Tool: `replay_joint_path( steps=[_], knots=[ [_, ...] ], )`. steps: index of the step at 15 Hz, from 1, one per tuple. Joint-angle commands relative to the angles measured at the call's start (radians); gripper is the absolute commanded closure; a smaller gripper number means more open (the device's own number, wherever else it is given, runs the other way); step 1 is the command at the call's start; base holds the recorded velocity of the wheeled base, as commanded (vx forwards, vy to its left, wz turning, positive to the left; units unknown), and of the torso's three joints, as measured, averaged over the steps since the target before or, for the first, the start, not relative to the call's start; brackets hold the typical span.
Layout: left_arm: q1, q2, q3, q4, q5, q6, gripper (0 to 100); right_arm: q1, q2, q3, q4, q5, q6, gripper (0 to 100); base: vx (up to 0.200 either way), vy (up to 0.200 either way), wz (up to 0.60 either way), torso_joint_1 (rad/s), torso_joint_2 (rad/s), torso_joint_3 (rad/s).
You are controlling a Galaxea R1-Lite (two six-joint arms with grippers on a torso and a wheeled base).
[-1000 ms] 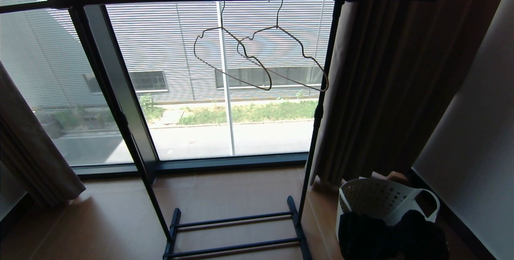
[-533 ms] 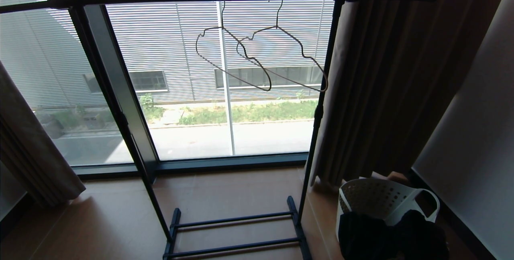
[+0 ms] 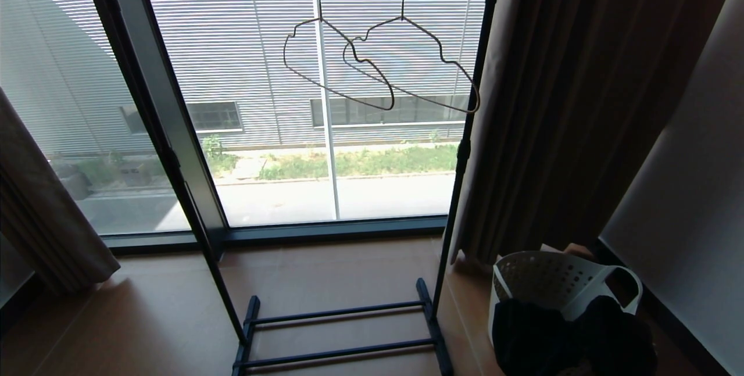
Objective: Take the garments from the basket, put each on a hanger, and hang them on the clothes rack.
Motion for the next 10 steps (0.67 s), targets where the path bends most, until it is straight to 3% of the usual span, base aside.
replay_joint_path(
  steps=[1, 5, 10],
  knots=[
    [0.000, 0.002, 0.000, 0.000, 0.000, 0.000, 0, 0.001, 0.000, 0.000, -0.001, 0.001, -0.001, 0, 0.000, 0.000, 0.00, -0.100, 0.45, 0.349],
    [0.000, 0.002, 0.000, 0.001, -0.008, 0.000, 0, 0.001, 0.000, 0.000, 0.001, 0.004, -0.008, 0, 0.000, 0.000, 0.00, -0.029, 0.17, 0.138],
    [-0.001, 0.002, 0.000, 0.001, -0.011, 0.000, 0, 0.001, 0.000, 0.000, -0.001, 0.004, -0.013, 0, 0.000, 0.000, -0.60, 0.000, 0.01, 0.010]
  ],
)
